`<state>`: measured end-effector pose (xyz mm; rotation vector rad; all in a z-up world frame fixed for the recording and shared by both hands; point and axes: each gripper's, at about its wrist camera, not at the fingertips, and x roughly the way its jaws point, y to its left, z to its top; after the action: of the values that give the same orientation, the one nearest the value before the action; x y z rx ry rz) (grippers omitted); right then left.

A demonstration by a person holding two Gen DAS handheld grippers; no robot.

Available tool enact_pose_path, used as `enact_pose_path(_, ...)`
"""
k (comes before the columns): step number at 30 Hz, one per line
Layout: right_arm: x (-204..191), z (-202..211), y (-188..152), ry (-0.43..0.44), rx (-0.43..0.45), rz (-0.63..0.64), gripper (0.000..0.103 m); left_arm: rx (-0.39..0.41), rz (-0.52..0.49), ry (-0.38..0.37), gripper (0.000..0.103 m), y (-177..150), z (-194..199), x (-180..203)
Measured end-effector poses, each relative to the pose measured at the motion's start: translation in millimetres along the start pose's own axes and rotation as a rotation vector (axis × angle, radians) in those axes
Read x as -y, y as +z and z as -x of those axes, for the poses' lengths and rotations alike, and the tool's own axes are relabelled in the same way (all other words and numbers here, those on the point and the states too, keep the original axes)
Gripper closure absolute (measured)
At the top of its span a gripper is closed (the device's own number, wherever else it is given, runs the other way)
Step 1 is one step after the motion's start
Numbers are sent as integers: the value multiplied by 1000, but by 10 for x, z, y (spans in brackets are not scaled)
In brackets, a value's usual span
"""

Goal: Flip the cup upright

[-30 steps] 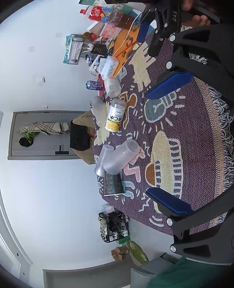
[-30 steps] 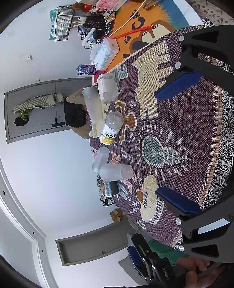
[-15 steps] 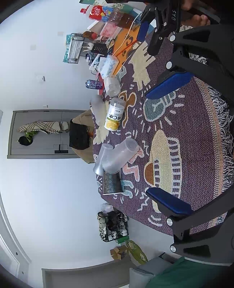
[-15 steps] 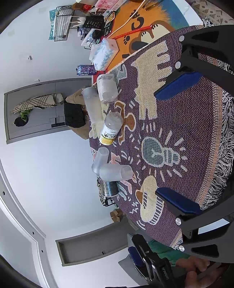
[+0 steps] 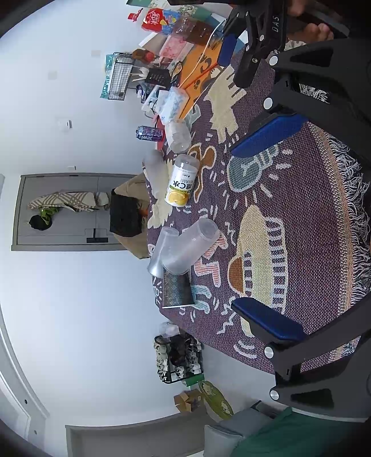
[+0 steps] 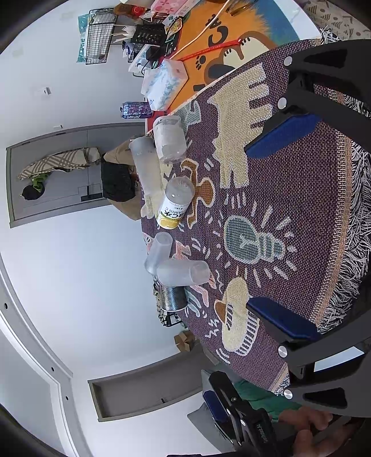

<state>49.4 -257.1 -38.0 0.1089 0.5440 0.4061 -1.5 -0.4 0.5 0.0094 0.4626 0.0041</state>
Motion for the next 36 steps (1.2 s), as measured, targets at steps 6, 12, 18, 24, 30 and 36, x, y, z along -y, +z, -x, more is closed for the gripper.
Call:
enact_pose_path(6,3,9,0,0,1,0,8,-2,0,0,6,-7,1,-1)
enact_pose_path(12,-4,-41,8,-1,-12,-3,8,-7,8,2,6,-28,-28,-34)
enact_pose_path(18,-42,-191,91,-2,-36,9,8,-23,29,7,6,-29,-160,-139)
enact_pose_path(24,-135,-373,340,-2,-47,70,8,-28,67,22,6,26,-322,-333)
enact_pose_path(30,-182,-627,699,-4,-44,107,8,-34,98,29,6,138,-502,-507)
enact_pose_path(36,-204,-855,1056,-11,-39,135,8,-27,114,41,6,305,-653,-629)
